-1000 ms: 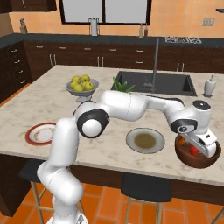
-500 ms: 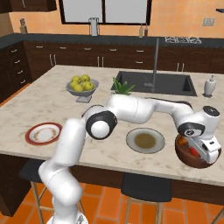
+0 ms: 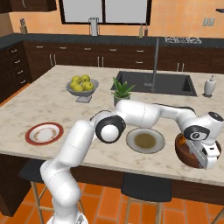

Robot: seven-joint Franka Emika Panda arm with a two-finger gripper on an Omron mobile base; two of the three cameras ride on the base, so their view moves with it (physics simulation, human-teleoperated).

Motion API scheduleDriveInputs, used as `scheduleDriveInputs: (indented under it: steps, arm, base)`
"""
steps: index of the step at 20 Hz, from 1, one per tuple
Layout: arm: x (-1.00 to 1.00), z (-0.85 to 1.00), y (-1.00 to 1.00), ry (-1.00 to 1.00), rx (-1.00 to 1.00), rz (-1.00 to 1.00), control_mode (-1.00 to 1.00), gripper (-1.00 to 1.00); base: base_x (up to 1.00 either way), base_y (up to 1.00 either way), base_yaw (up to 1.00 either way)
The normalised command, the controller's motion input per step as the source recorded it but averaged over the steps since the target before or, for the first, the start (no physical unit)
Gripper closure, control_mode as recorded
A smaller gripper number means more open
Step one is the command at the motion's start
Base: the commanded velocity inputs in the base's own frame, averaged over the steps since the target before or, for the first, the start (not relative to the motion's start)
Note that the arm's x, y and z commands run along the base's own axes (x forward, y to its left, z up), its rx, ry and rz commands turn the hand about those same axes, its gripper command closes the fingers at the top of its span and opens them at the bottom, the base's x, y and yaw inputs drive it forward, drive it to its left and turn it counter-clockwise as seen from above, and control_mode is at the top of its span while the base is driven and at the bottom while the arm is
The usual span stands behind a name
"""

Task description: Pick the chicken drumstick and tomato from their plates and place them in the bowl. Then put the bowl in the fridge.

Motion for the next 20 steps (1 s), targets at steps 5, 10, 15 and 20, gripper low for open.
scheduleDriveInputs:
  steps: [5, 10, 15, 20]
  arm:
    - [0.06, -0.39, 0.00, 0.02, 0.07, -0.12, -1.00, -1.00]
    - [0.00, -0.48, 0.07, 0.00, 0.07, -0.18, -1.00, -1.00]
    - [0.20, -0.67, 0.27, 0.01, 0.00, -0.17, -1.00, 1.00]
    - [0.24, -0.70, 0.01, 0.00, 0.00, -0.10, -1.00, 1.00]
  base:
    - [0.00, 0.00, 0.00]
    - [0.00, 0.00, 0.00]
    - [0.00, 0.00, 0.00]
    - [0.00, 0.00, 0.00]
